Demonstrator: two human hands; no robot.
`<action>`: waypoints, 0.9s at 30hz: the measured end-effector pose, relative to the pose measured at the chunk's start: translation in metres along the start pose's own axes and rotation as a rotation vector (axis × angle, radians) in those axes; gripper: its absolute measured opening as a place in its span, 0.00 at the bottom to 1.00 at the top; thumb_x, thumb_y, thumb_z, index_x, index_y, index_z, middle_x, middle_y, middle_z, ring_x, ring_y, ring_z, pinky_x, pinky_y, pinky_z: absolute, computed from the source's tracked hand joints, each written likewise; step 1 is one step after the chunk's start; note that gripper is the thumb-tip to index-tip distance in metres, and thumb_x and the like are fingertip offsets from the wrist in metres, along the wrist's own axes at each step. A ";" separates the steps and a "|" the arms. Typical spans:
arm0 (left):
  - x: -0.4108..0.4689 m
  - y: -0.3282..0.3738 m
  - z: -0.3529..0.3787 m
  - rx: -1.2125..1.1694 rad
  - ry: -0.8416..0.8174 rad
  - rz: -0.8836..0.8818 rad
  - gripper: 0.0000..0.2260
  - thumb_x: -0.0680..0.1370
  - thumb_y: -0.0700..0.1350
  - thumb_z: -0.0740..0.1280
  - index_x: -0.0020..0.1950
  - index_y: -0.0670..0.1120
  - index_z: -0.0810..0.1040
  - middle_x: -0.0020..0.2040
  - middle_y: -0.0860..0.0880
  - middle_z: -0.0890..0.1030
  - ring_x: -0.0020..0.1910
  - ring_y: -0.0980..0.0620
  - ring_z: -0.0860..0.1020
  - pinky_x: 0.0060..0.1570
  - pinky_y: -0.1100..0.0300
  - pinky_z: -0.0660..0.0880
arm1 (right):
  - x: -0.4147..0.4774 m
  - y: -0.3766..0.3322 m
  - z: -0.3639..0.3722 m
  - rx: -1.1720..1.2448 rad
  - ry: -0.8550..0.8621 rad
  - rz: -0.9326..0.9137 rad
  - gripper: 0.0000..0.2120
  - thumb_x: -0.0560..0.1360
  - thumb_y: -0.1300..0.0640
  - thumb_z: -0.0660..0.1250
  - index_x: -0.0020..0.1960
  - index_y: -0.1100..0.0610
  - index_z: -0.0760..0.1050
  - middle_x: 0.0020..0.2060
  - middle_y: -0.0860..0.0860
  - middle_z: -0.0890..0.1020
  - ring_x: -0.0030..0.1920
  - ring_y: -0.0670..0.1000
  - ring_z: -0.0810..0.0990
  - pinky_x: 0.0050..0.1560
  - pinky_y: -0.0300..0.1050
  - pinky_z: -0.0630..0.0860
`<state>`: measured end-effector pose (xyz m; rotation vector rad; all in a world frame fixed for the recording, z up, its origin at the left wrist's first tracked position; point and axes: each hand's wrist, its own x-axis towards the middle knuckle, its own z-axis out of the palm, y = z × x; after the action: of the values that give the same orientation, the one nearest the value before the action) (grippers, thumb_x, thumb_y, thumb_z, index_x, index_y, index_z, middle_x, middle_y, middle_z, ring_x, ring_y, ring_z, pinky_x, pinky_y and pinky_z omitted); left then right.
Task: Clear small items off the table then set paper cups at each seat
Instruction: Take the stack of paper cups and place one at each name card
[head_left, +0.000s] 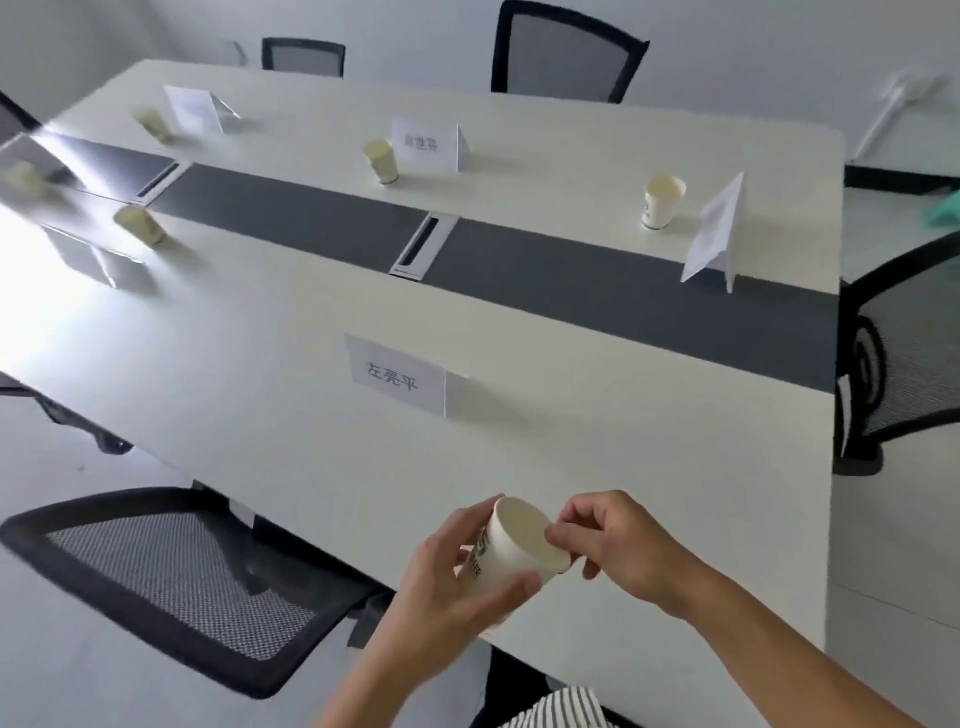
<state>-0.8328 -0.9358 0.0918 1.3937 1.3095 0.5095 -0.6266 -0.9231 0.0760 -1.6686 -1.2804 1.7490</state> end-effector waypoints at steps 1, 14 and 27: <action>0.009 -0.004 -0.007 0.004 0.003 -0.004 0.28 0.66 0.59 0.74 0.64 0.56 0.75 0.57 0.57 0.81 0.56 0.57 0.79 0.49 0.67 0.76 | 0.010 -0.005 0.000 -0.015 0.001 0.011 0.09 0.76 0.57 0.68 0.41 0.62 0.78 0.33 0.49 0.82 0.34 0.43 0.81 0.39 0.42 0.75; 0.138 -0.058 -0.099 0.030 0.083 -0.176 0.12 0.77 0.47 0.67 0.61 0.53 0.76 0.48 0.55 0.81 0.47 0.58 0.80 0.43 0.67 0.75 | 0.191 -0.115 -0.054 -0.304 0.418 -0.043 0.10 0.75 0.56 0.66 0.41 0.64 0.75 0.37 0.57 0.84 0.34 0.45 0.84 0.41 0.51 0.77; 0.159 -0.108 -0.137 -0.053 0.141 -0.375 0.11 0.77 0.46 0.68 0.58 0.54 0.76 0.46 0.52 0.83 0.46 0.57 0.81 0.42 0.67 0.75 | 0.355 -0.102 -0.039 -0.678 0.511 0.167 0.10 0.75 0.52 0.60 0.43 0.57 0.75 0.40 0.53 0.84 0.41 0.58 0.80 0.37 0.46 0.72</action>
<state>-0.9486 -0.7620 -0.0188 1.0490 1.6155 0.3882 -0.6934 -0.5751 -0.0356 -2.4400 -1.5948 0.8717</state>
